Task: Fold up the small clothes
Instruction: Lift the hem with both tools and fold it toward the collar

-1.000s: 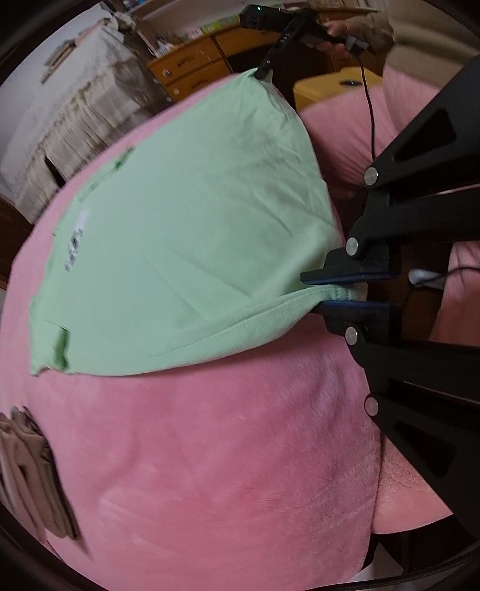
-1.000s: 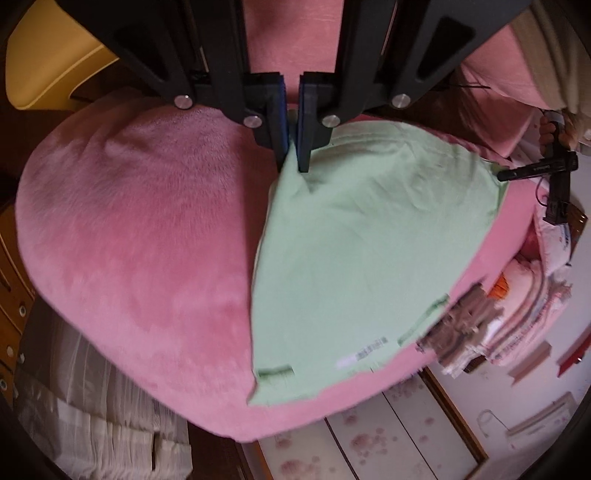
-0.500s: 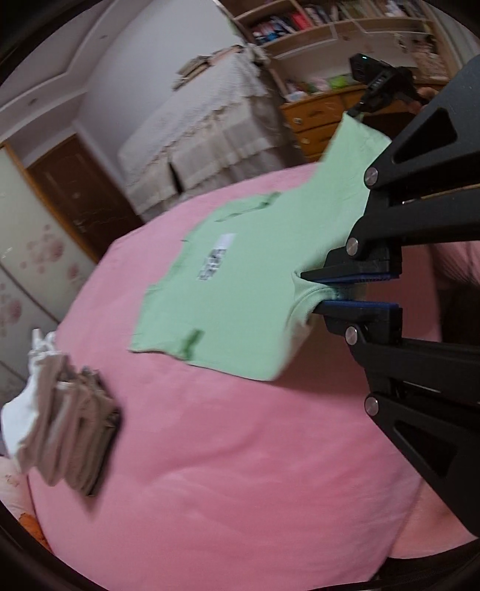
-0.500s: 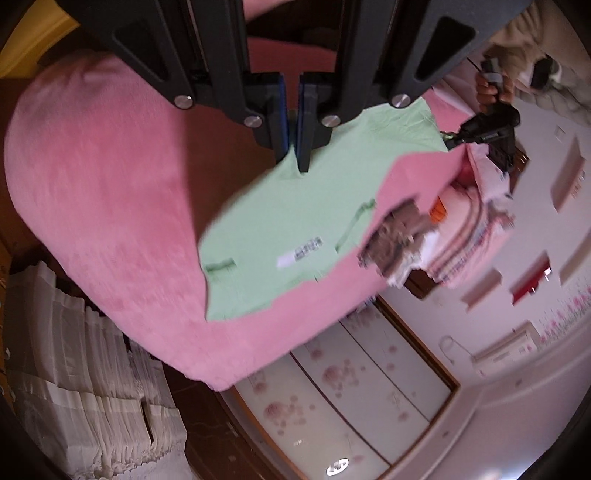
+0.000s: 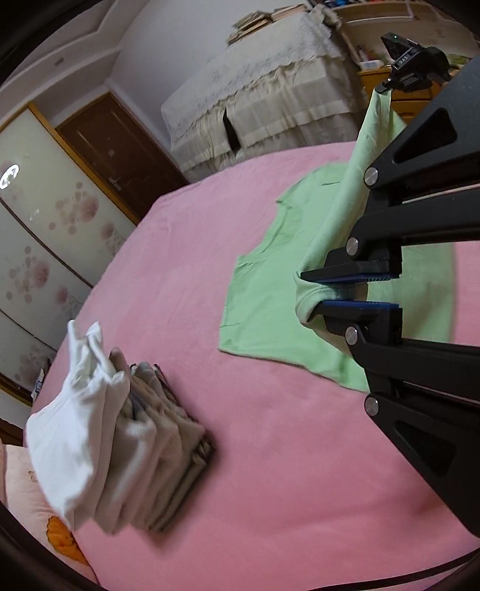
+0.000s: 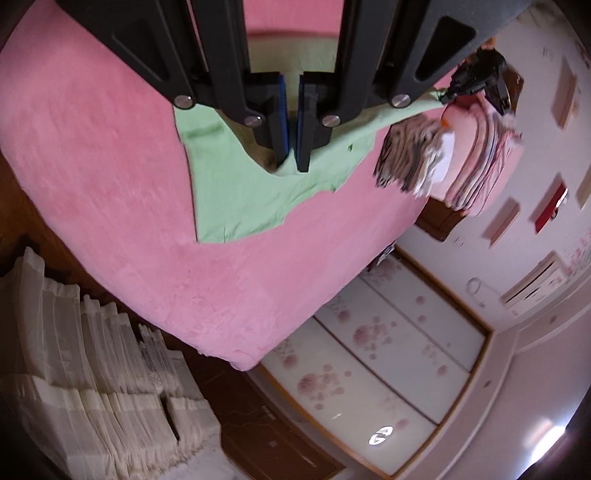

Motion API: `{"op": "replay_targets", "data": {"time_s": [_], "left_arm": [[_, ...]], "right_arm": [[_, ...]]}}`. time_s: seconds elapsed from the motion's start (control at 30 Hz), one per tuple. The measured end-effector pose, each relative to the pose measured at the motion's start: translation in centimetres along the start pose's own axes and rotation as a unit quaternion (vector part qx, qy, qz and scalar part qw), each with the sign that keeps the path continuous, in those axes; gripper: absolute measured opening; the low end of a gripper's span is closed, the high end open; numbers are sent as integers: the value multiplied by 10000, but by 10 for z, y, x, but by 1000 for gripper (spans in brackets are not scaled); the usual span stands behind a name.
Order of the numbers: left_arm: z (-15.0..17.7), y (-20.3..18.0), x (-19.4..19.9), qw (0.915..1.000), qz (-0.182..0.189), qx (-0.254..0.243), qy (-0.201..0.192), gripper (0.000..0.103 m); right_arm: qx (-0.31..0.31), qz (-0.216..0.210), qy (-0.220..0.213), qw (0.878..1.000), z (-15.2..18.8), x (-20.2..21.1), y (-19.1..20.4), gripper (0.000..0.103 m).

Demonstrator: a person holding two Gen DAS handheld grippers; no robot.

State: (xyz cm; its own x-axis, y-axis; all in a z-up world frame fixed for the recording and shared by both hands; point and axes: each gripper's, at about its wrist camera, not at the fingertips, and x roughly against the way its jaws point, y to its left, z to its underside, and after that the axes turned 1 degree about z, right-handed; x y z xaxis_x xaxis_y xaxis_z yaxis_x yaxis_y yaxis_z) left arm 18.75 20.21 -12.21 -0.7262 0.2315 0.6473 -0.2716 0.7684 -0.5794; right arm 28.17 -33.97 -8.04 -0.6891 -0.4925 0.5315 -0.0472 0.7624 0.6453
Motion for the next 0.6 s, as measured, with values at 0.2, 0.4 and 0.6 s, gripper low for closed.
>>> {"op": "replay_targets", "data": {"time_s": [0.2, 0.4, 0.6], "left_arm": [[-37, 10, -77, 9992, -172, 329, 155, 6], [-52, 33, -157, 9946, -276, 870, 486, 6], [-53, 52, -212, 9888, -178, 1292, 718, 9]], "right_arm": [[-411, 301, 113, 9986, -32, -79, -23, 4], [-765, 671, 360, 9942, -41, -145, -51, 4], [-1233, 899, 601, 9865, -45, -190, -76, 8]]}}
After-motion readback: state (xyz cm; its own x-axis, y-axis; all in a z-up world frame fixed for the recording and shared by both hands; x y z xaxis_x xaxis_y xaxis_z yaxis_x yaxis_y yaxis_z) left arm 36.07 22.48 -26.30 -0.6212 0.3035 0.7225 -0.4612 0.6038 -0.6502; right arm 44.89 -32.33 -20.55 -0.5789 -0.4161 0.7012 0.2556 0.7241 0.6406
